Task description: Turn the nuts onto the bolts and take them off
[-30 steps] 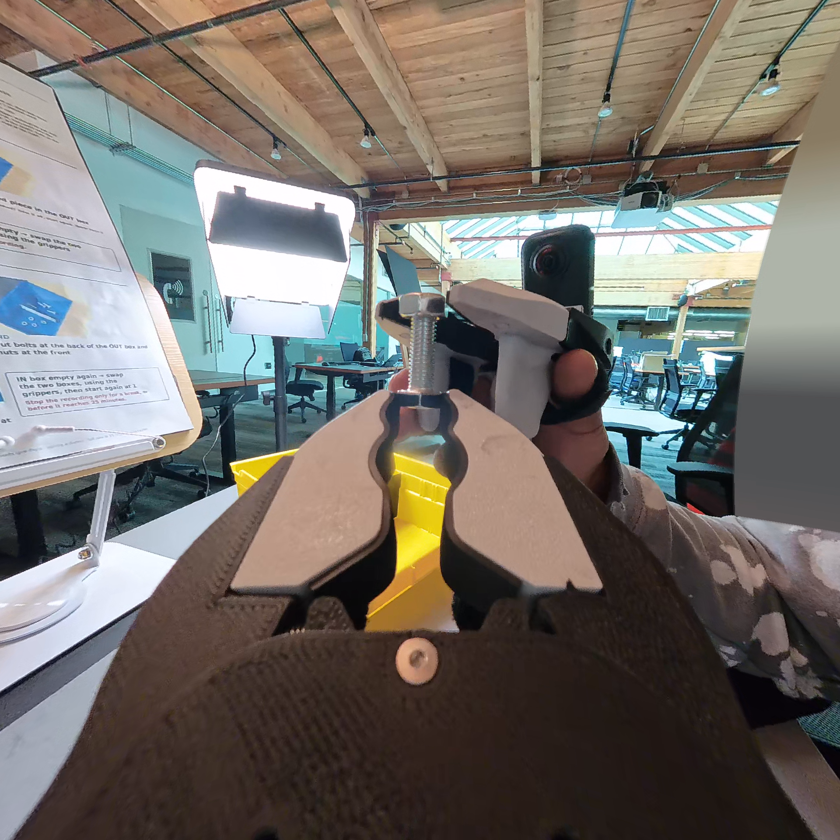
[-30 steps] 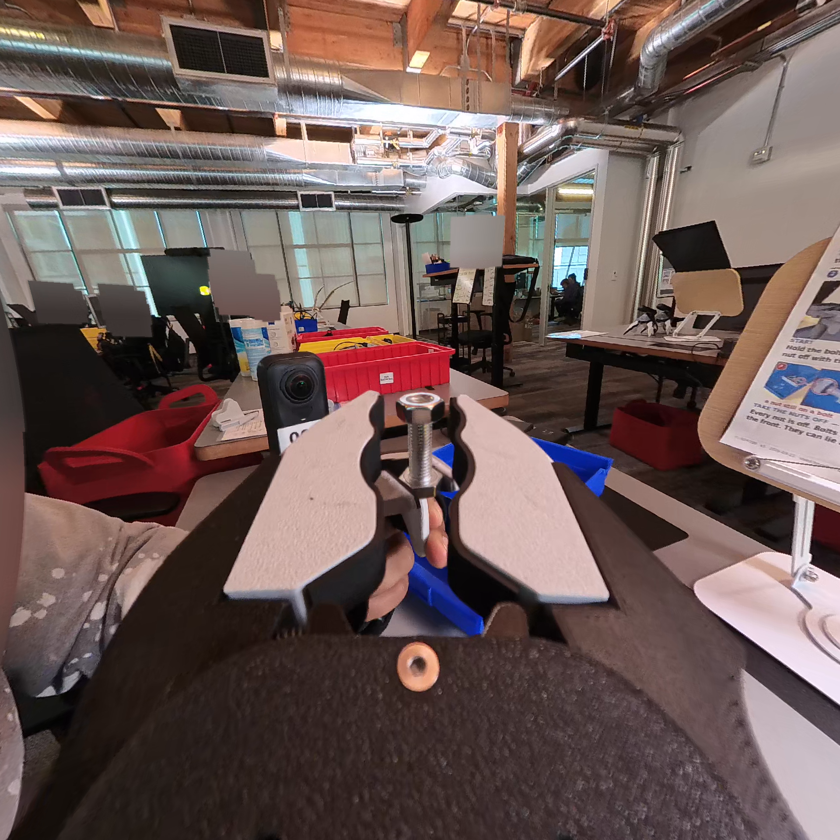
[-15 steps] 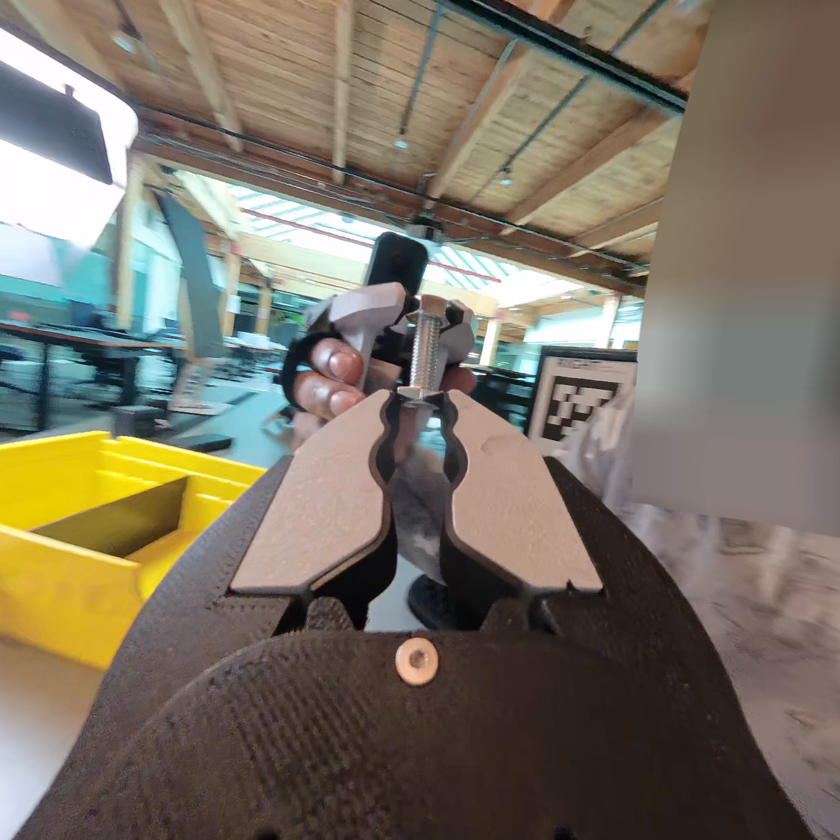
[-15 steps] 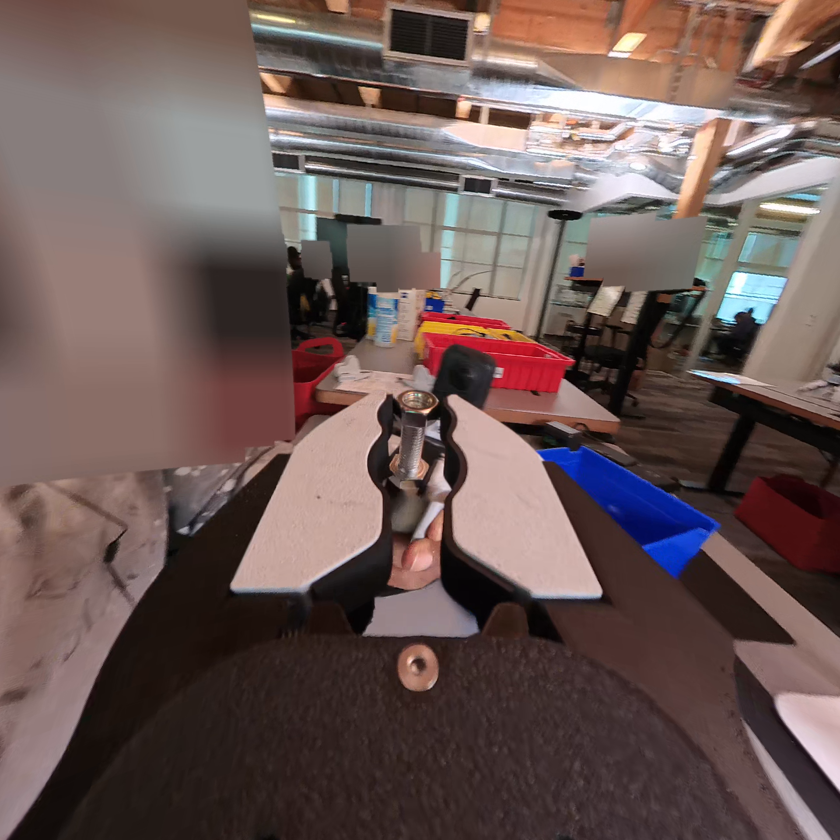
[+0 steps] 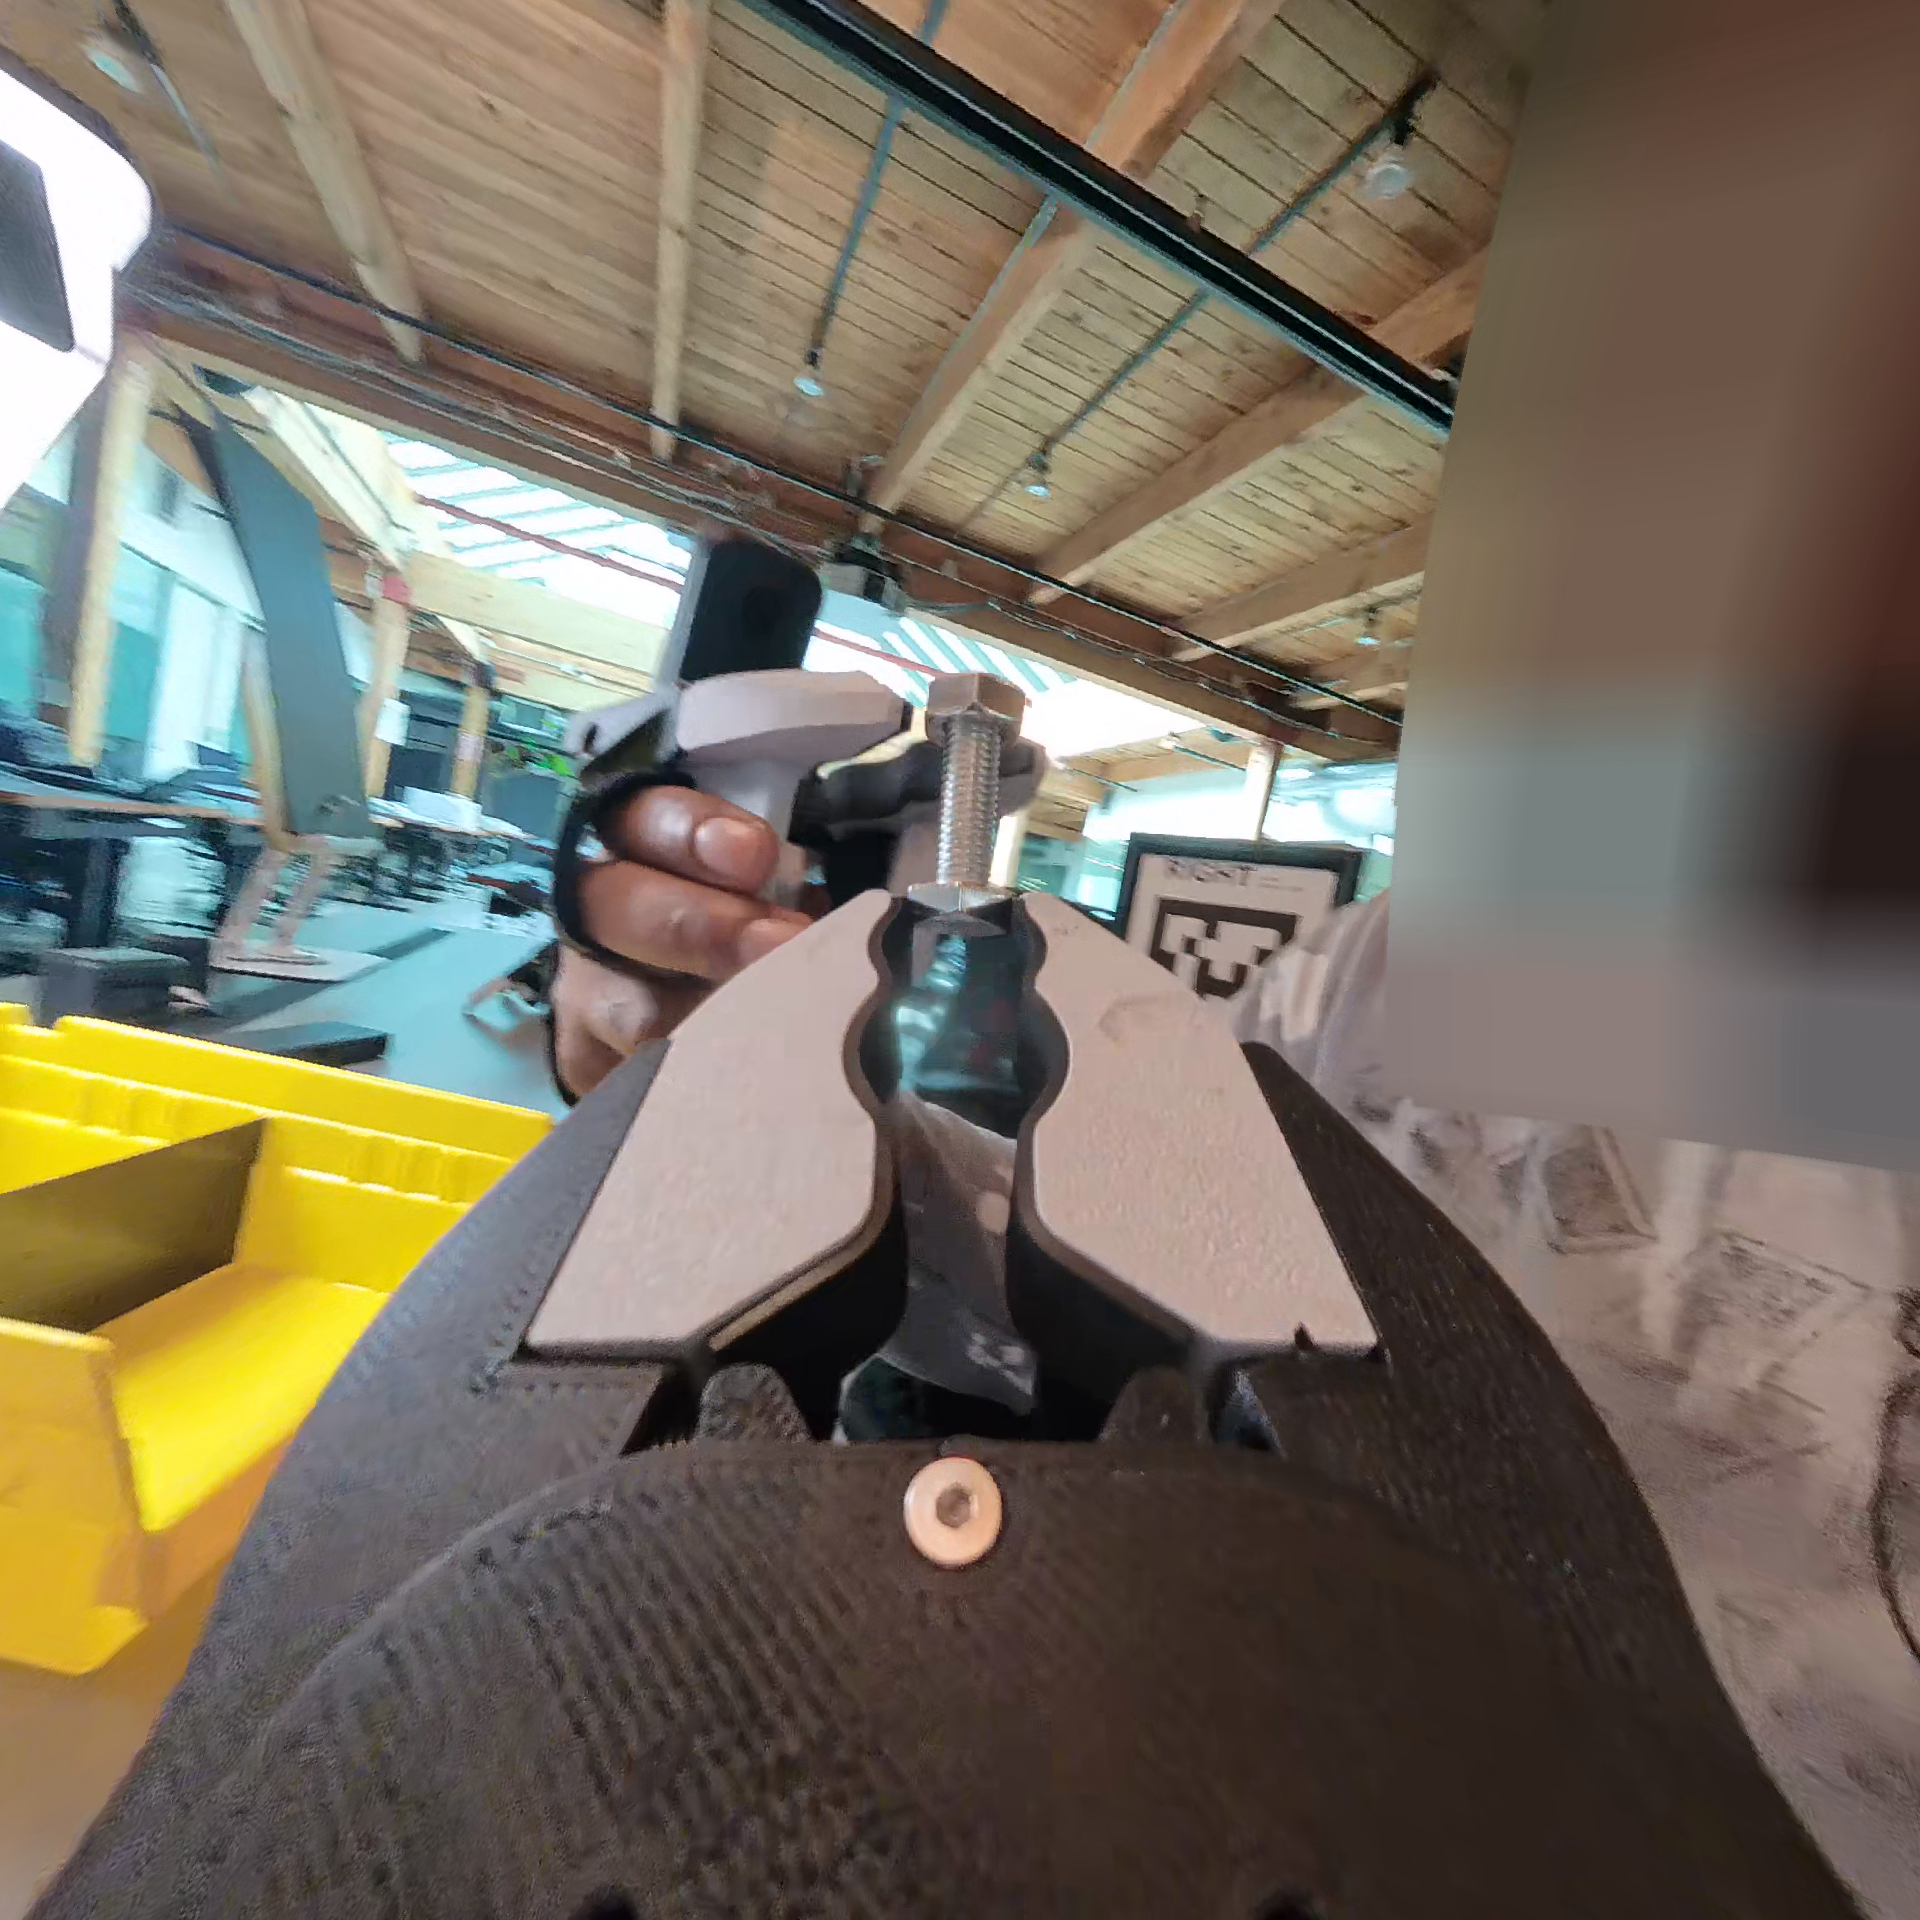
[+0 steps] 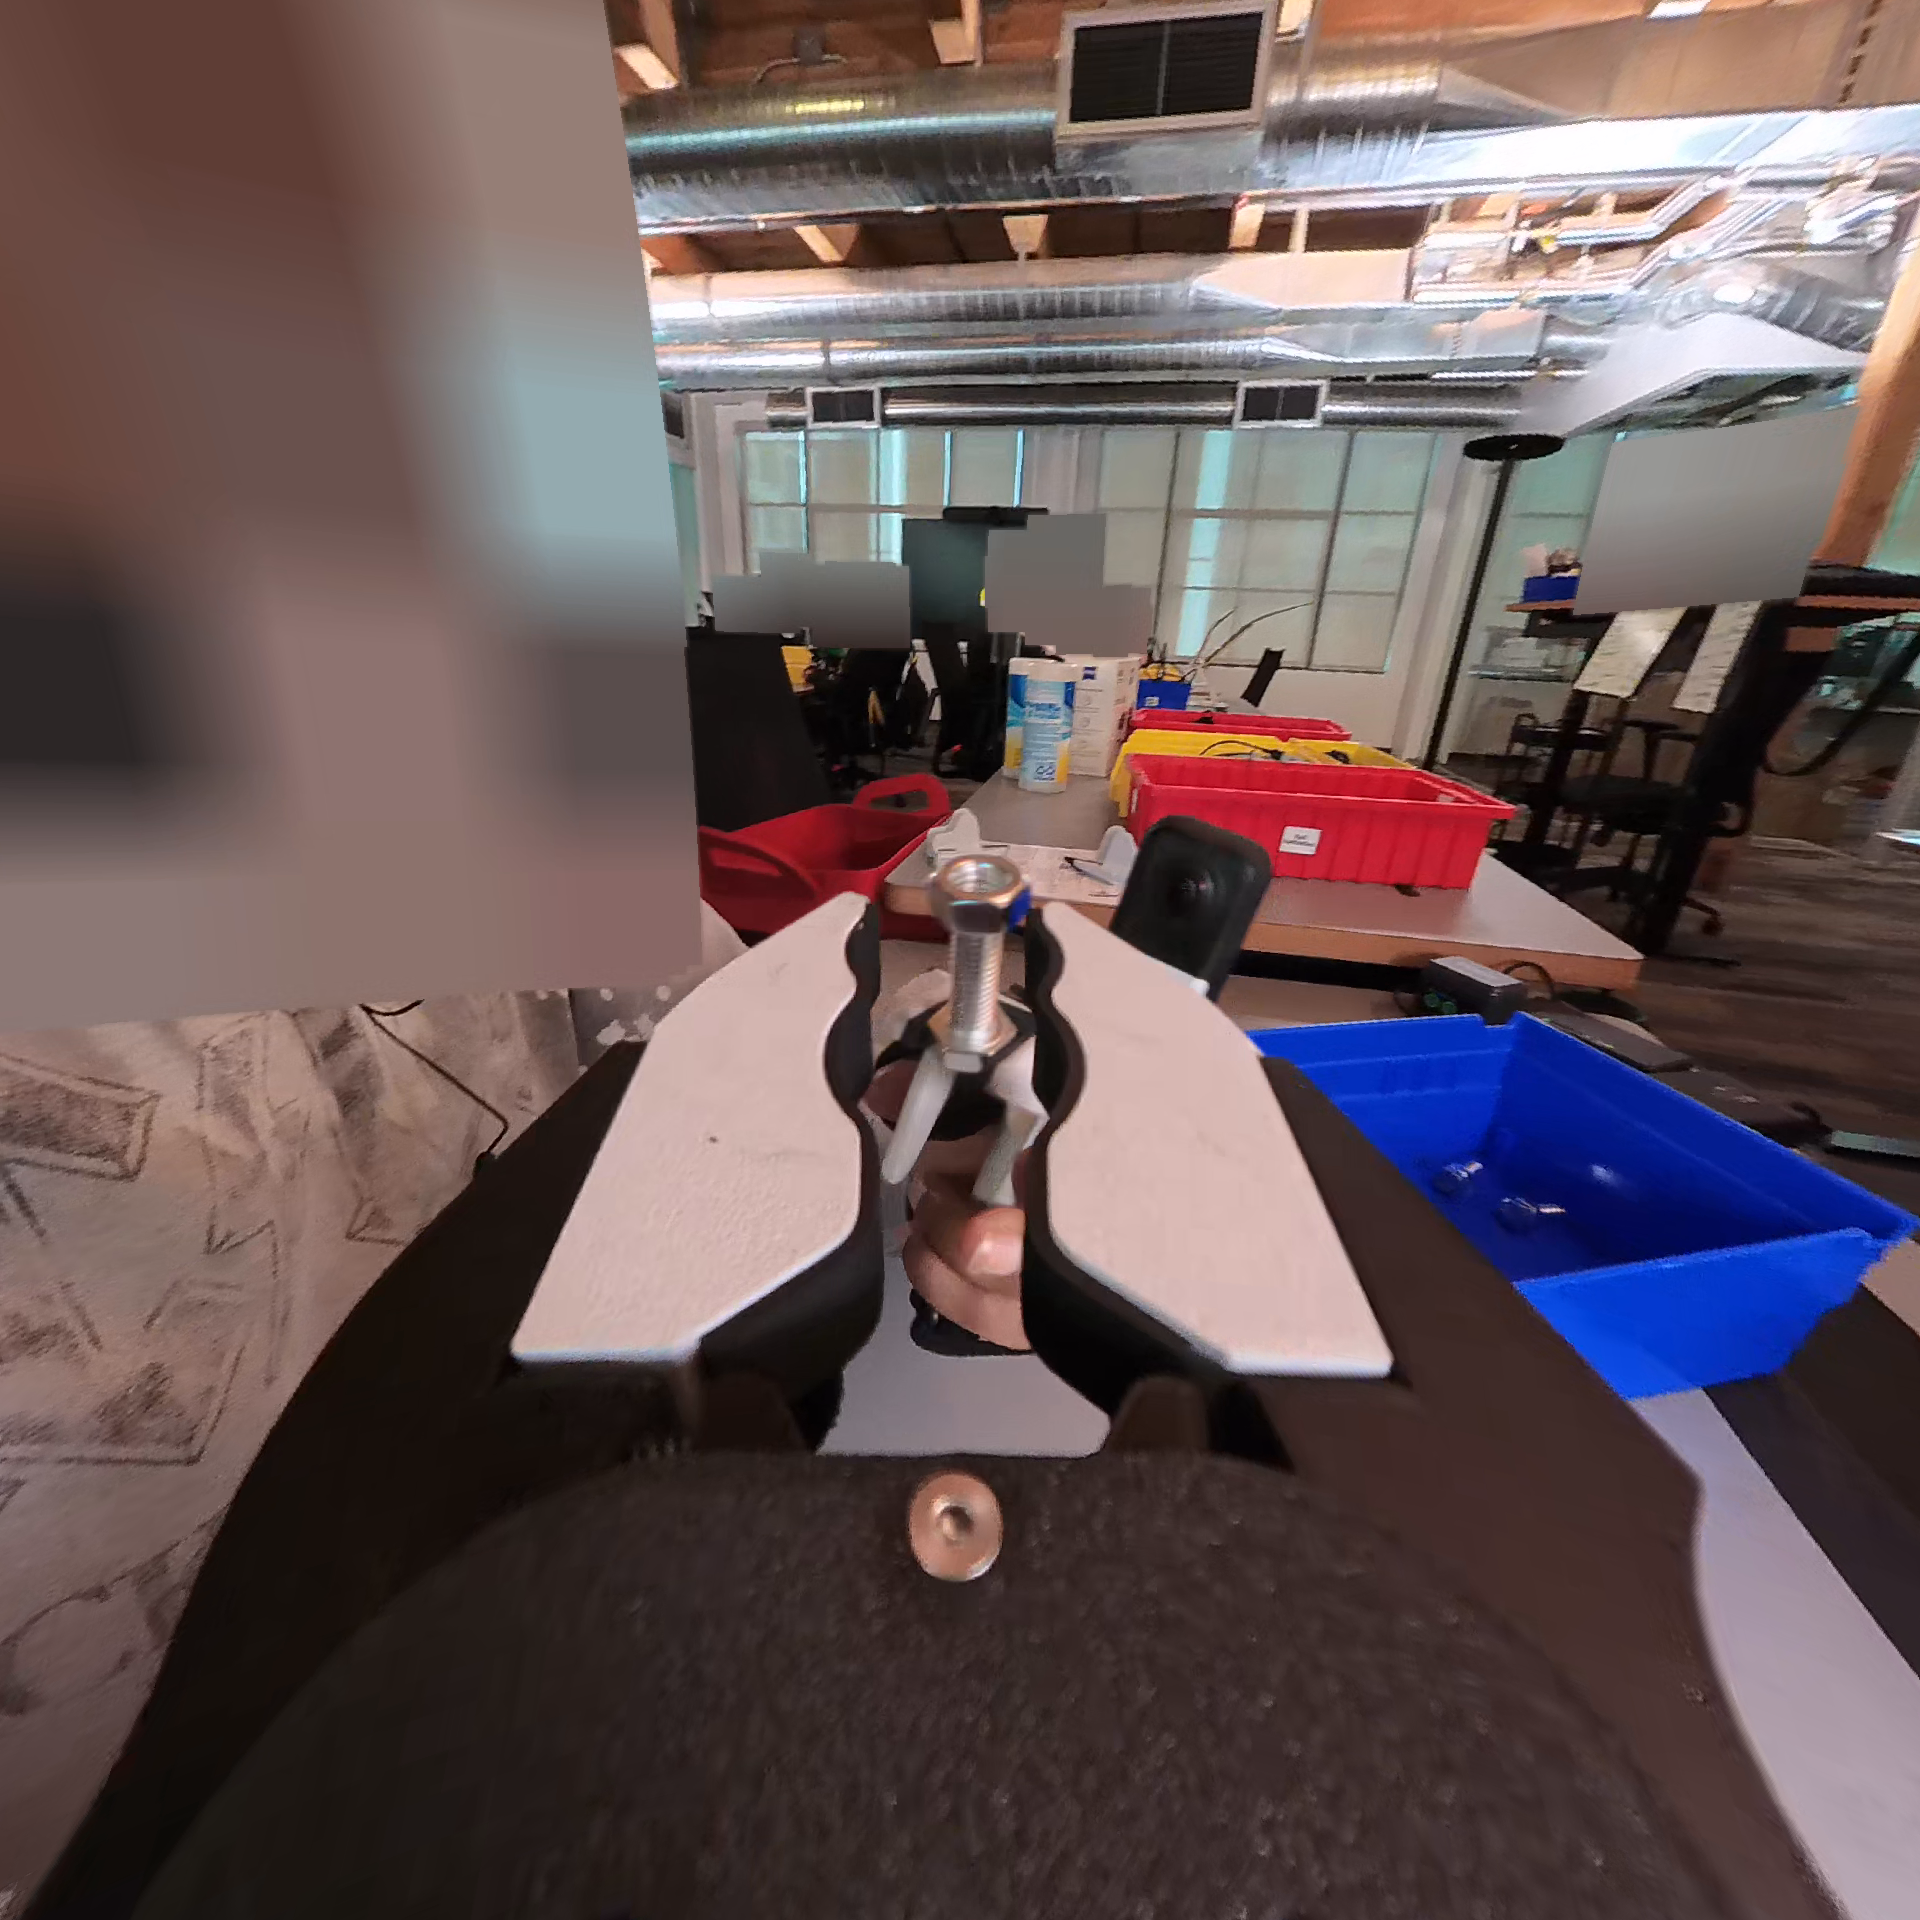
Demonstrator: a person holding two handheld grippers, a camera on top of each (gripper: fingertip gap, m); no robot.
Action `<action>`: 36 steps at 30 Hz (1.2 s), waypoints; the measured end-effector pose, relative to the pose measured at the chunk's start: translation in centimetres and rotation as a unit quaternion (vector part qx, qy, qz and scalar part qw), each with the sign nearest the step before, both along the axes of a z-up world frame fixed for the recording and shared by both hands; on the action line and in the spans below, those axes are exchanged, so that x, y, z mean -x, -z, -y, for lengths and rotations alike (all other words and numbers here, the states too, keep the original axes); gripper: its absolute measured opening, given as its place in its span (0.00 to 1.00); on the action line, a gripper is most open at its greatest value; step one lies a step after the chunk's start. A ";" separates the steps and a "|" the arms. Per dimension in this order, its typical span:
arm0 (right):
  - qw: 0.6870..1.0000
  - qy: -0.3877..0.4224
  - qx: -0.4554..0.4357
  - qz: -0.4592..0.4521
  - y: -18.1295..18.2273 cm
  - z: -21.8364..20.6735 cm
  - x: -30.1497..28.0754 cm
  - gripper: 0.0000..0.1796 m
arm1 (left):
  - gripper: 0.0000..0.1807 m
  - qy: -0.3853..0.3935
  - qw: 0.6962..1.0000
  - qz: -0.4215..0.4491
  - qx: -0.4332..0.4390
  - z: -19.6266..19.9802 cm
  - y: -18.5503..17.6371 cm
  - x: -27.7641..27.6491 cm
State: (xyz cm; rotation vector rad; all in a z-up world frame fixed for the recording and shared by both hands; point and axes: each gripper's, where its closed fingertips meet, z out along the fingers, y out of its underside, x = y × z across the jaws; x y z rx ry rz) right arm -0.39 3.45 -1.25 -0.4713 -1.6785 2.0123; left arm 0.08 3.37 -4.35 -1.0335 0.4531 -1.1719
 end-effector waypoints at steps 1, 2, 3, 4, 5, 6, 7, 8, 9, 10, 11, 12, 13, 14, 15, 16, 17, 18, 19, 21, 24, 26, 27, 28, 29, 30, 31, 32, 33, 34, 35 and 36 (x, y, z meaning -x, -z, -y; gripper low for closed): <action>1.000 0.013 0.002 0.001 -0.1 -0.3 0.3 0.16 | 0.10 -0.024 1.000 0.009 -0.002 -0.3 -0.2 0.7; 0.999 0.034 0.003 0.002 -0.2 -0.6 0.8 0.17 | 0.10 -0.048 0.999 0.015 -0.003 -0.6 -0.3 1.3; 0.998 0.061 0.002 0.001 -0.2 -1.0 1.4 0.17 | 0.10 -0.079 0.997 0.018 -0.002 -1.1 -0.3 2.0; 0.996 0.090 0.004 -0.002 -0.4 -1.4 2.1 0.17 | 0.10 -0.113 0.993 0.015 -0.003 -1.5 -0.3 2.7; 0.992 0.123 0.010 -0.003 -0.6 -1.8 2.9 0.17 | 0.10 -0.146 0.989 0.015 -0.004 -1.8 -0.3 3.3; 0.988 0.155 0.016 -0.002 -0.6 -2.2 3.7 0.17 | 0.10 -0.180 0.984 0.020 -0.004 -2.2 -0.3 4.0; 0.983 0.181 0.022 -0.001 -0.7 -2.4 4.4 0.17 | 0.10 -0.212 0.977 0.025 -0.005 -2.4 -0.4 4.7; 0.979 0.200 0.029 0.004 -0.6 -2.5 5.1 0.17 | 0.10 -0.242 0.970 0.025 -0.008 -2.6 -0.4 5.2; 0.976 0.217 0.036 0.012 -0.5 -2.6 5.6 0.17 | 0.10 -0.268 0.963 0.022 -0.010 -2.7 -0.4 5.6; 0.972 0.231 0.044 0.018 -0.4 -2.6 6.0 0.17 | 0.10 -0.289 0.957 0.017 -0.012 -2.8 -0.3 5.8; 0.969 0.242 0.052 0.021 -0.4 -2.7 6.3 0.17 | 0.10 -0.307 0.952 0.014 -0.012 -2.8 -0.3 5.9; 0.966 0.252 0.059 0.025 -0.4 -2.6 6.6 0.16 | 0.10 -0.328 0.945 0.011 -0.011 -3.0 -0.2 6.1; 0.963 0.260 0.061 0.029 -0.4 -2.5 6.8 0.16 | 0.10 -0.344 0.939 0.009 -0.011 -3.1 -0.2 6.3; 0.961 0.269 0.060 0.031 -0.3 -2.4 6.9 0.16 | 0.10 -0.355 0.935 0.007 -0.013 -3.1 -0.1 6.3; 0.958 0.279 0.059 0.032 -0.3 -2.4 7.0 0.16 | 0.10 -0.364 0.931 0.007 -0.013 -3.1 -0.1 6.3; 0.955 0.288 0.058 0.032 -0.4 -2.5 7.1 0.15 | 0.10 -0.370 0.929 0.007 -0.016 -3.0 -0.1 6.3; 0.955 0.289 0.058 0.030 -0.5 -2.4 7.0 0.15 | 0.10 -0.370 0.929 0.006 -0.020 -3.0 -0.2 6.1; 0.954 0.292 0.058 0.029 -0.6 -2.4 6.9 0.14 | 0.10 -0.369 0.929 0.008 -0.023 -2.9 -0.3 6.1; 0.954 0.292 0.059 0.026 -0.8 -2.4 6.8 0.14 | 0.10 -0.368 0.930 0.012 -0.025 -2.8 -0.4 6.1; 0.954 0.291 0.062 0.022 -1.1 -2.5 6.6 0.14 | 0.10 -0.361 0.932 0.022 -0.030 -2.5 -0.8 6.2; 0.950 0.306 0.067 0.020 -1.2 -3.3 6.5 0.11 | 0.10 -0.357 0.933 0.027 -0.039 -2.2 -1.2 6.3; 0.951 0.301 0.072 0.022 -1.3 -3.5 6.4 0.11 | 0.10 -0.356 0.933 0.028 -0.039 -2.1 -1.3 6.4; 0.952 0.295 0.076 0.021 -1.3 -3.3 6.4 0.12 | 0.10 -0.356 0.933 0.029 -0.039 -2.1 -1.3 6.4; 0.954 0.288 0.077 0.020 -1.4 -3.1 6.3 0.13 | 0.10 -0.355 0.934 0.029 -0.038 -2.2 -1.3 6.4; 0.956 0.283 0.074 0.019 -1.4 -2.7 6.3 0.14 | 0.10 -0.352 0.935 0.028 -0.037 -2.2 -1.2 6.4; 0.957 0.280 0.068 0.020 -1.3 -2.4 6.3 0.15 | 0.10 -0.351 0.935 0.027 -0.037 -2.2 -1.2 6.3; 0.958 0.278 0.063 0.021 -1.2 -2.2 6.4 0.15 | 0.10 -0.348 0.937 0.023 -0.037 -2.3 -1.1 6.1; 0.958 0.279 0.059 0.022 -1.1 -2.0 6.5 0.15 | 0.10 -0.344 0.938 0.020 -0.038 -2.3 -1.0 5.8; 0.958 0.280 0.056 0.024 -1.0 -1.9 6.5 0.15 | 0.10 -0.343 0.938 0.018 -0.039 -2.4 -0.9 5.7; 0.958 0.279 0.057 0.023 -1.0 -1.9 6.5 0.15 | 0.10 -0.342 0.939 0.019 -0.038 -2.4 -0.9 5.6; 0.959 0.277 0.059 0.023 -1.1 -2.0 6.5 0.15 | 0.10 -0.341 0.939 0.021 -0.038 -2.3 -1.0 5.7; 0.959 0.276 0.062 0.023 -1.2 -2.1 6.4 0.15 | 0.10 -0.342 0.938 0.023 -0.039 -2.3 -1.1 5.8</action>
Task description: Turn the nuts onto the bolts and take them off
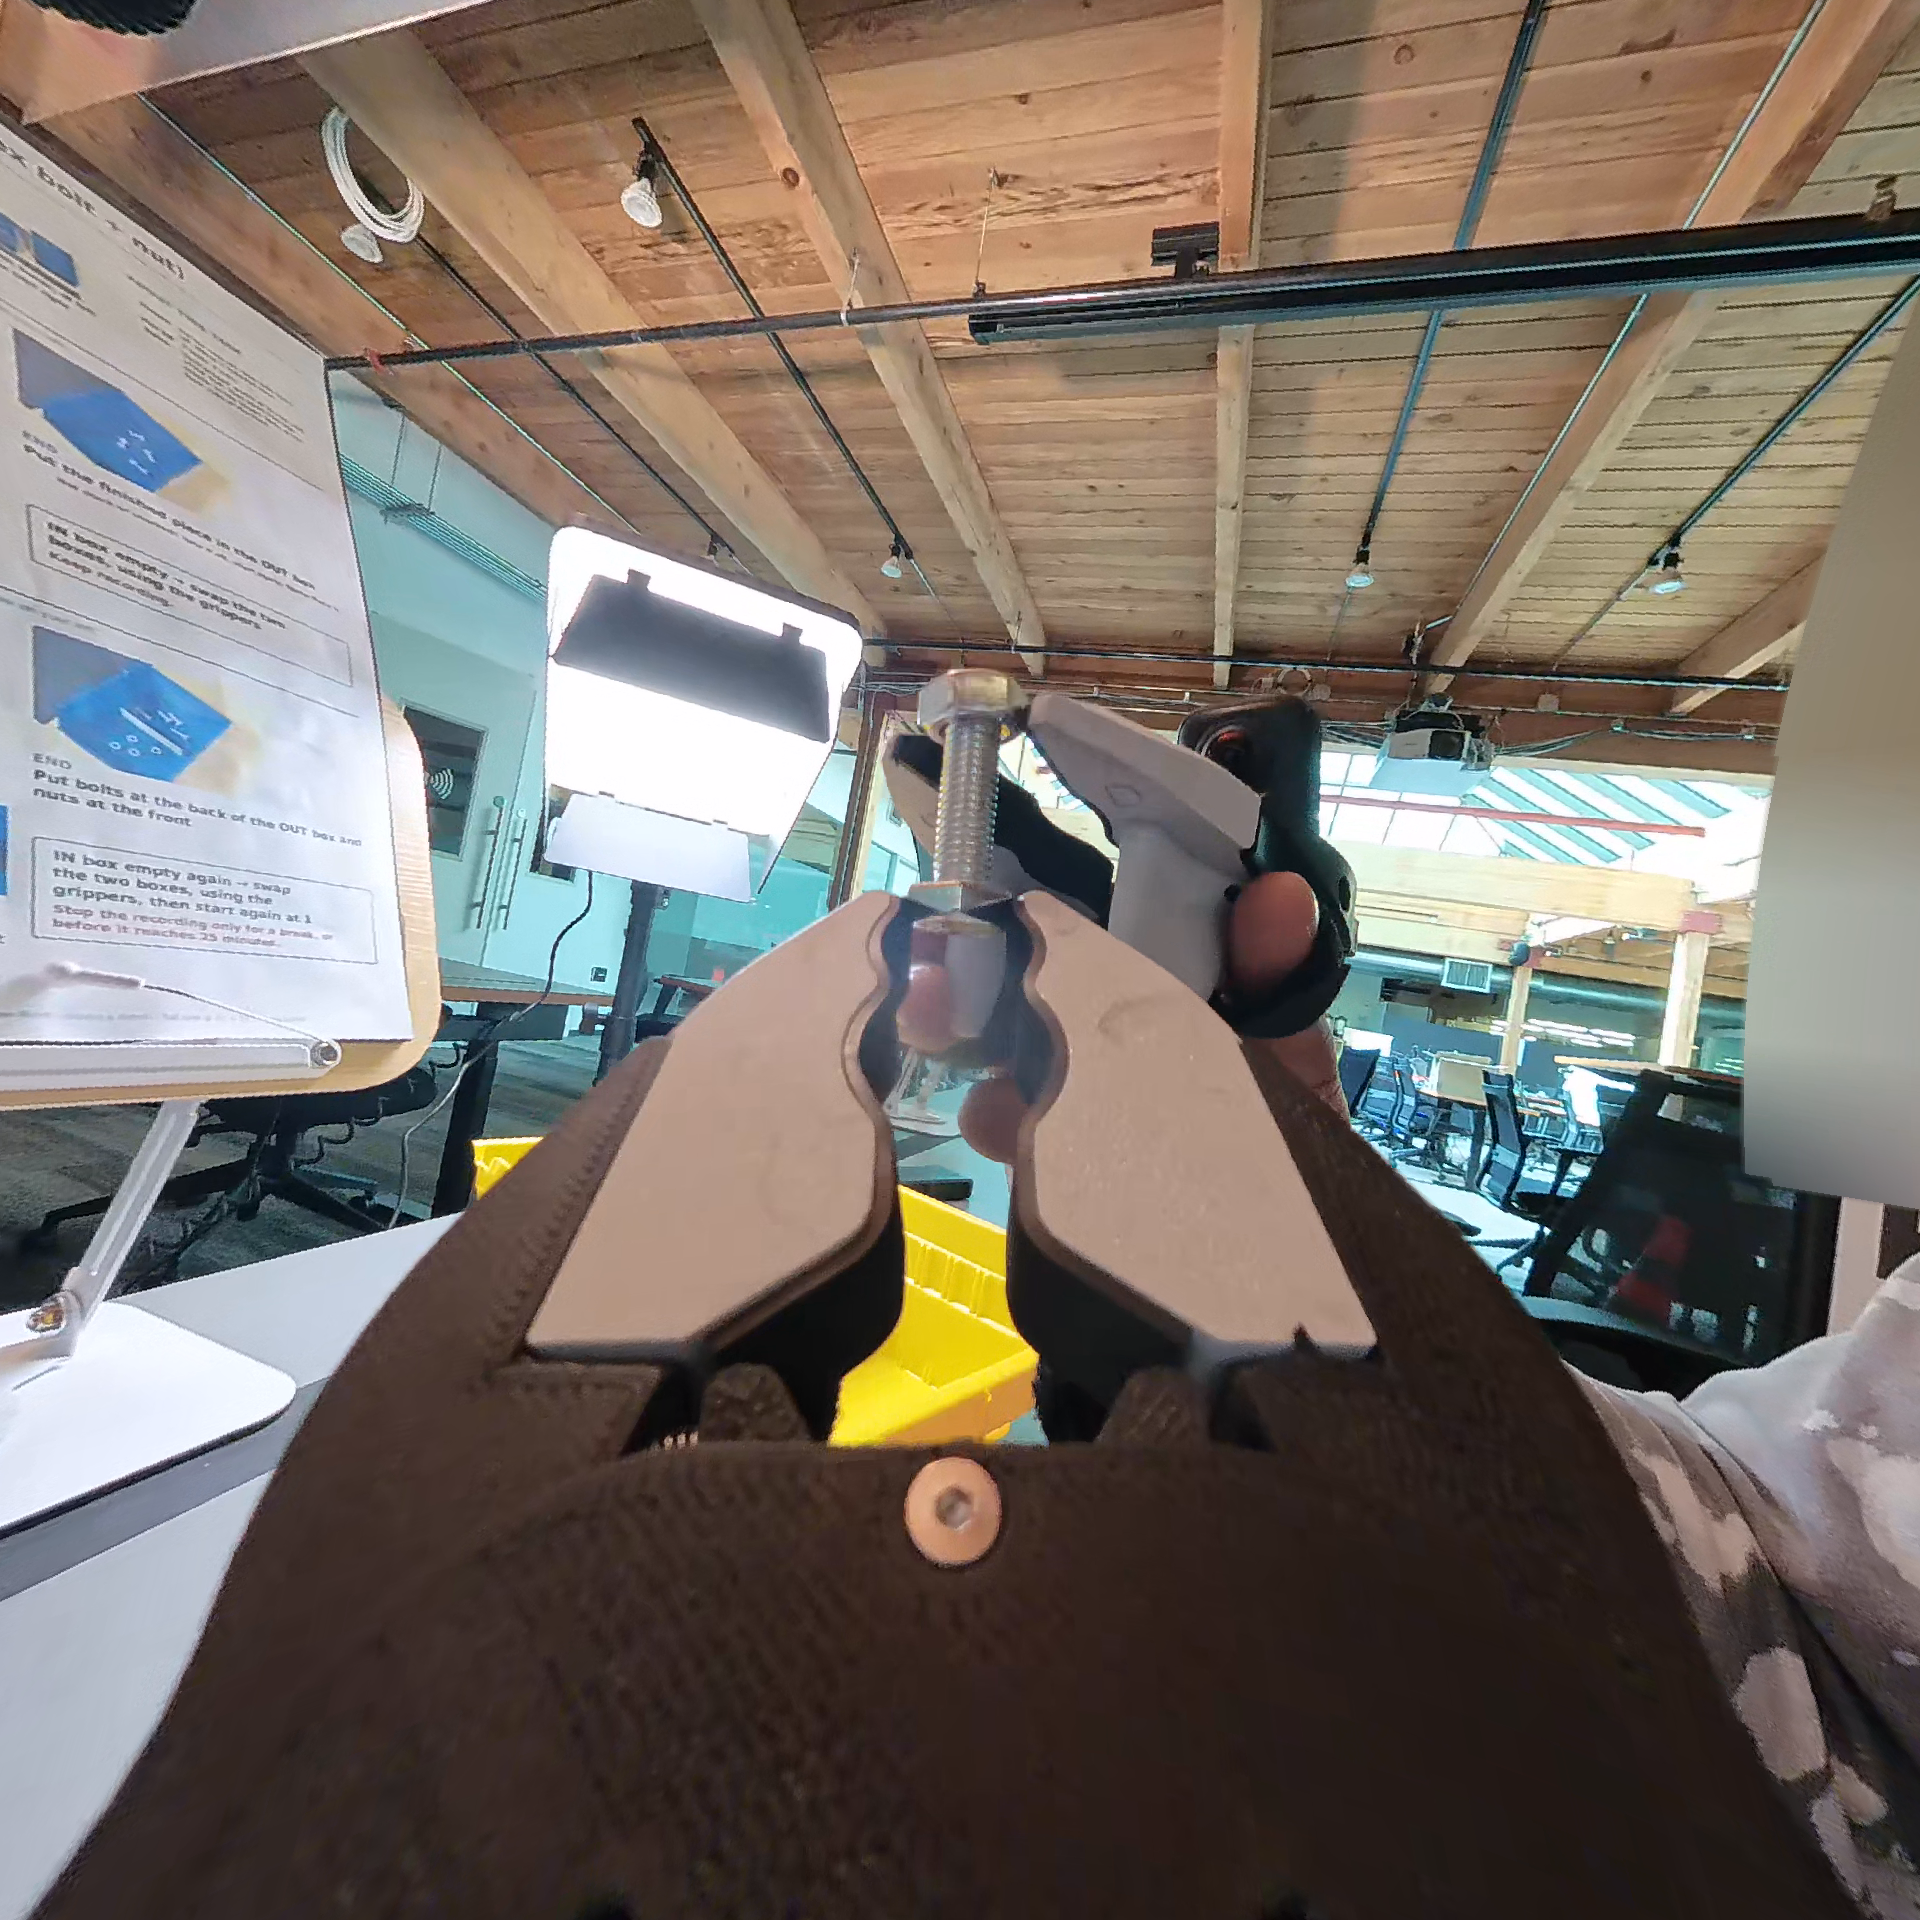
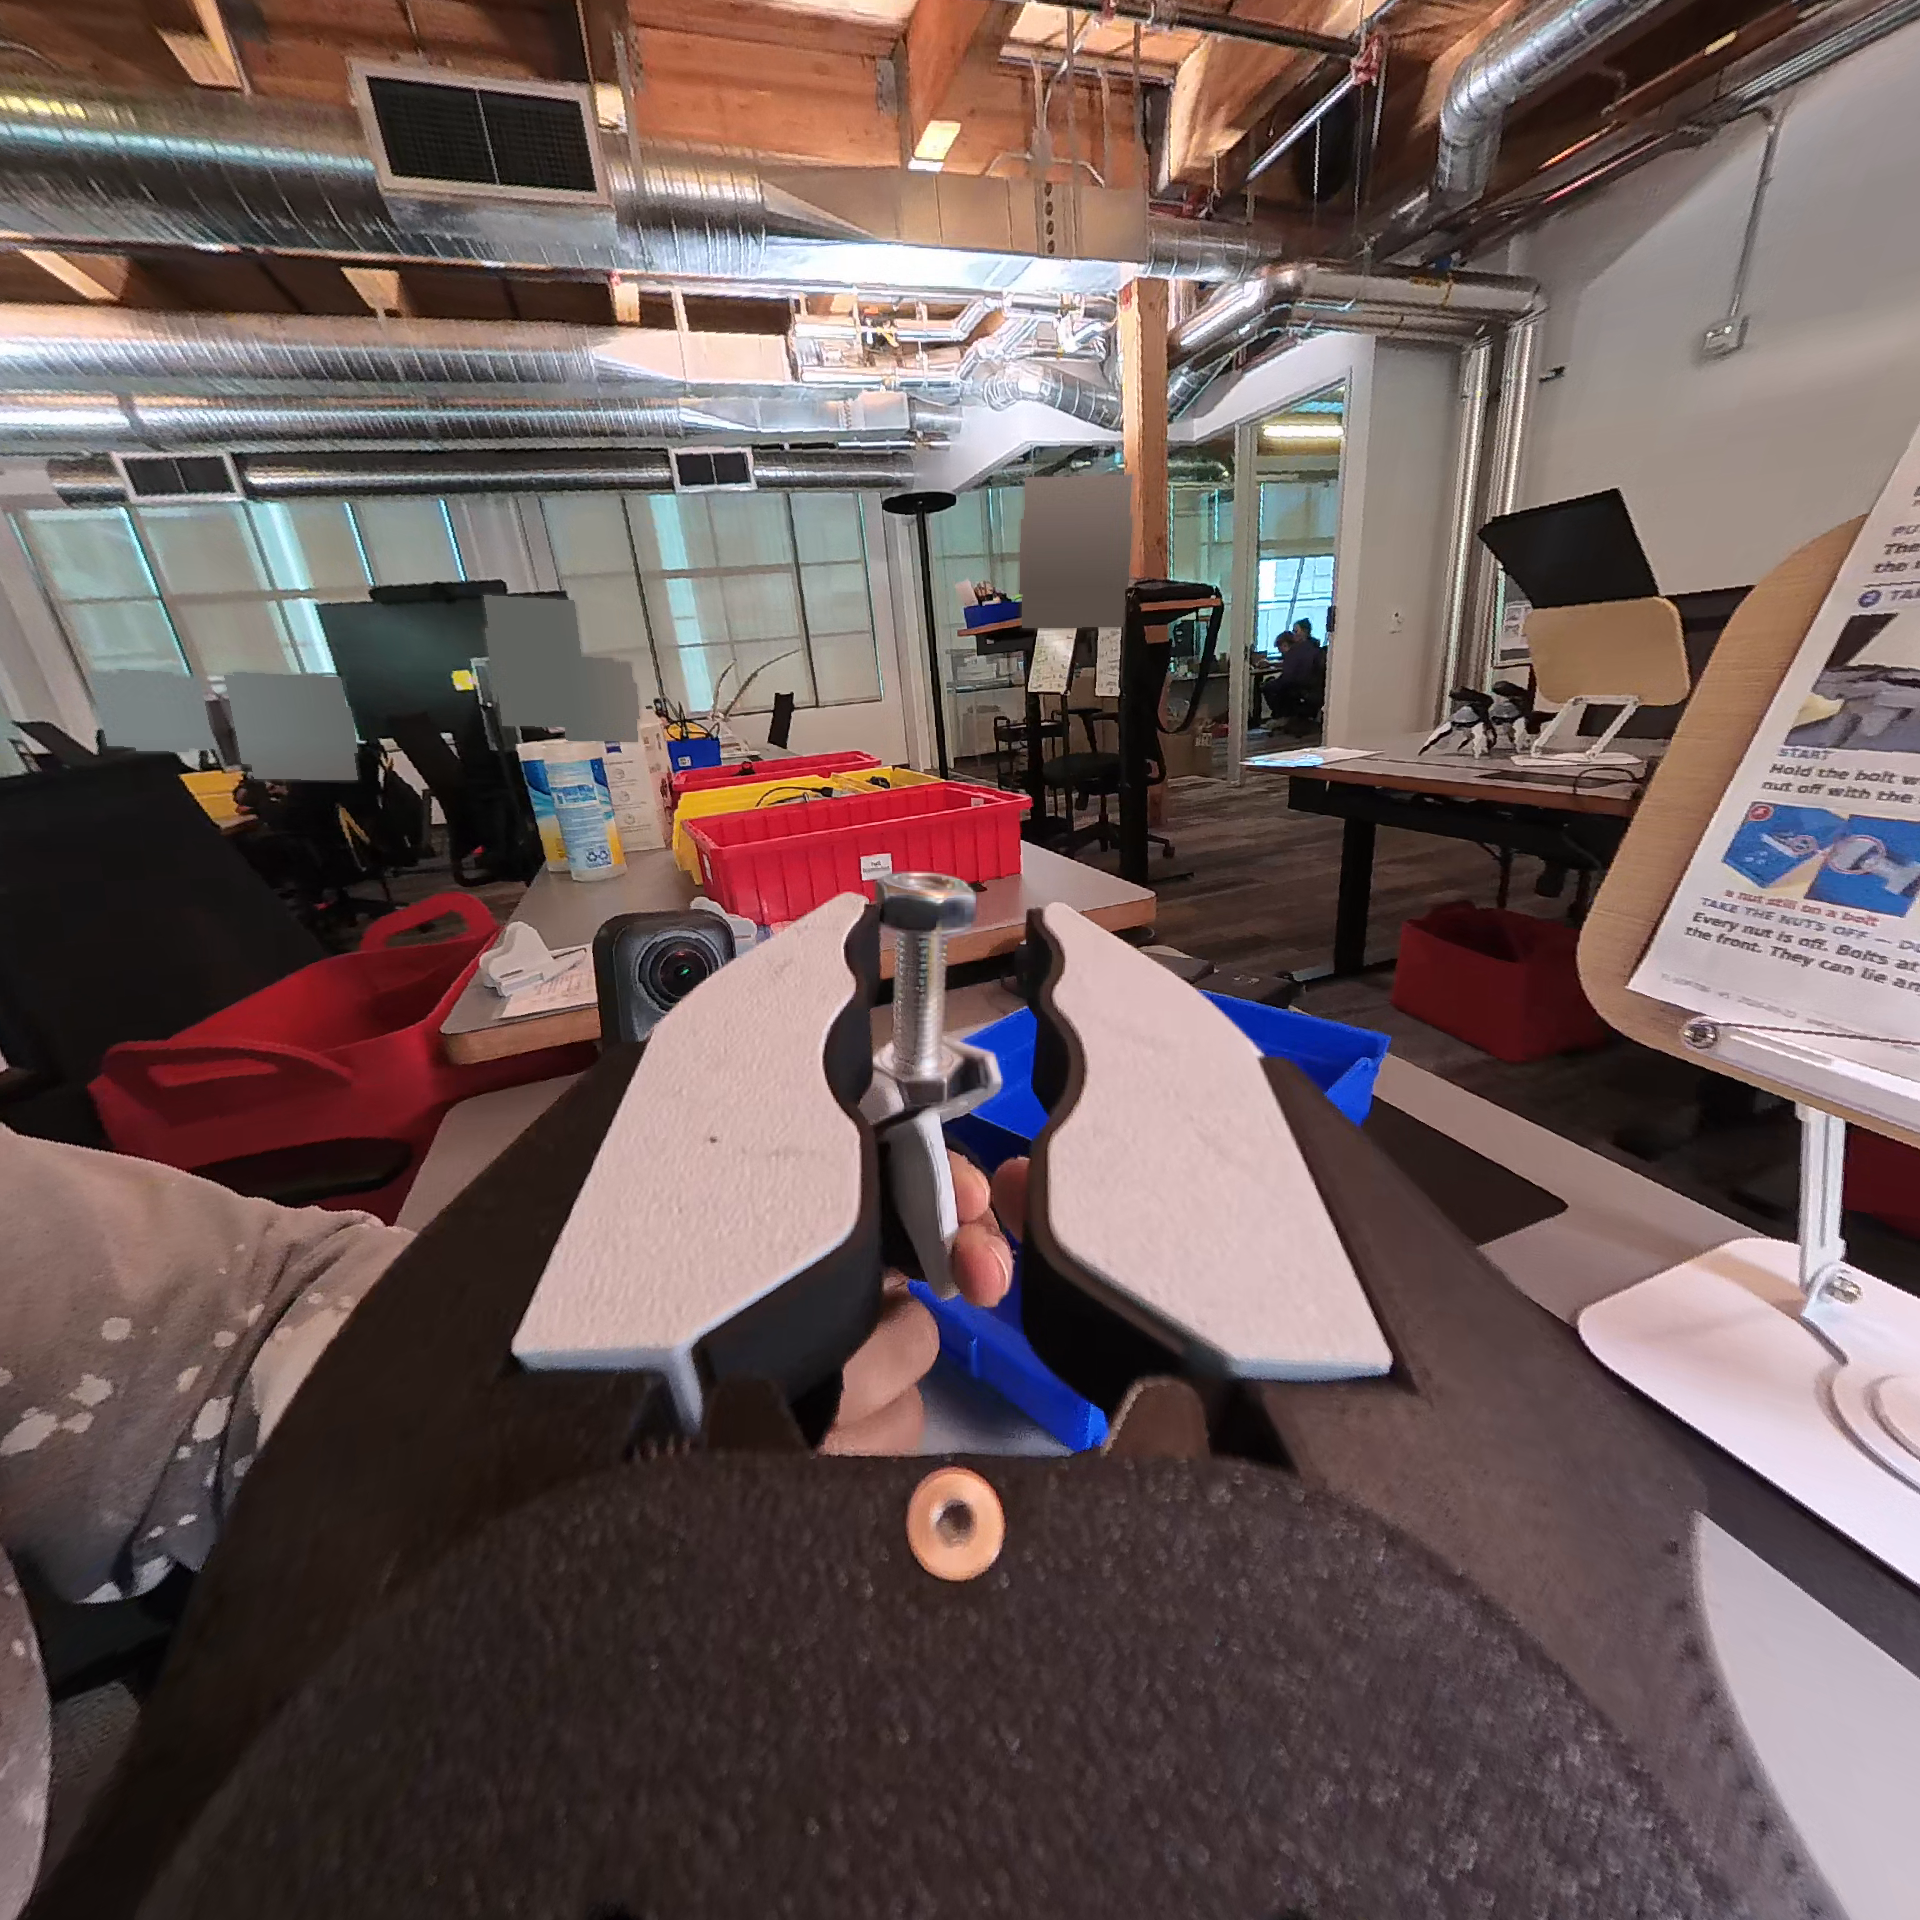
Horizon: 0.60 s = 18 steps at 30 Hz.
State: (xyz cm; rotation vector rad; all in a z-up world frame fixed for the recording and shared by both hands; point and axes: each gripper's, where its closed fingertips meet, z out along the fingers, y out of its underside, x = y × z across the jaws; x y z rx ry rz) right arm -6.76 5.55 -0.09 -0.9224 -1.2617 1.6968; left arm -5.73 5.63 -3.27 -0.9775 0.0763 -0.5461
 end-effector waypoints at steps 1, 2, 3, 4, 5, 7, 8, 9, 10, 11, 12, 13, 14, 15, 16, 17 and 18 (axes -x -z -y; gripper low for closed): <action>1.000 0.000 0.003 -0.001 -0.1 -0.2 -0.1 0.14 | 0.10 -0.001 1.000 0.000 -0.002 0.1 -0.1 0.2; 1.000 0.002 0.004 -0.004 -0.2 -0.4 -0.2 0.12 | 0.10 -0.002 1.000 -0.002 -0.005 0.2 -0.2 0.2; 1.000 0.004 0.005 -0.008 -0.3 -0.5 -0.3 0.12 | 0.10 -0.003 1.000 -0.002 -0.006 0.3 -0.3 0.3; 1.000 0.003 0.005 -0.010 -0.4 -0.5 -0.3 0.12 | 0.10 -0.003 1.000 -0.002 -0.007 0.3 -0.4 0.4; 1.000 0.000 0.005 -0.012 -0.5 -0.4 -0.4 0.13 | 0.10 -0.002 1.000 -0.003 -0.007 0.3 -0.4 0.4; 1.000 -0.006 0.001 -0.012 -0.5 0.0 -0.4 0.14 | 0.10 -0.001 1.000 -0.005 -0.005 0.2 -0.2 0.2; 1.000 -0.006 -0.003 -0.009 -0.4 0.2 -0.4 0.15 | 0.10 0.002 1.000 -0.007 -0.003 0.1 -0.2 0.0; 1.000 -0.006 -0.008 -0.007 -0.3 0.4 -0.3 0.16 | 0.10 0.005 1.000 -0.010 -0.001 0.1 -0.1 -0.2; 1.000 -0.005 -0.012 -0.004 -0.1 0.6 -0.2 0.16 | 0.10 0.006 1.000 -0.013 0.000 0.0 0.1 -0.4; 1.000 -0.004 -0.016 -0.002 -0.1 0.7 -0.1 0.16 | 0.10 0.006 1.000 -0.017 0.001 -0.1 0.1 -0.6; 1.000 -0.003 -0.018 -0.001 0.0 0.7 -0.1 0.15 | 0.10 0.007 1.000 -0.019 0.001 0.0 0.1 -0.7; 1.000 -0.003 -0.017 -0.002 0.0 0.6 -0.2 0.14 | 0.10 0.010 1.000 -0.018 -0.001 0.0 0.1 -0.7; 1.000 -0.007 -0.018 -0.004 -0.1 0.6 -0.3 0.13 | 0.10 0.011 1.000 -0.019 -0.001 0.0 0.0 -0.7; 1.000 -0.013 -0.019 -0.004 -0.1 0.7 -0.4 0.12 | 0.10 0.009 1.000 -0.019 0.000 0.0 0.0 -0.6; 1.000 -0.017 -0.021 -0.005 -0.1 0.7 -0.5 0.10 | 0.10 0.010 1.000 -0.019 0.000 0.0 0.0 -0.6; 0.999 -0.019 -0.024 -0.007 -0.2 0.7 -0.6 0.10 | 0.10 0.012 1.000 -0.019 -0.002 0.1 0.0 -0.5; 0.999 -0.023 -0.028 -0.010 -0.2 0.8 -0.7 0.10 | 0.10 0.015 1.000 -0.020 -0.002 0.1 0.0 -0.6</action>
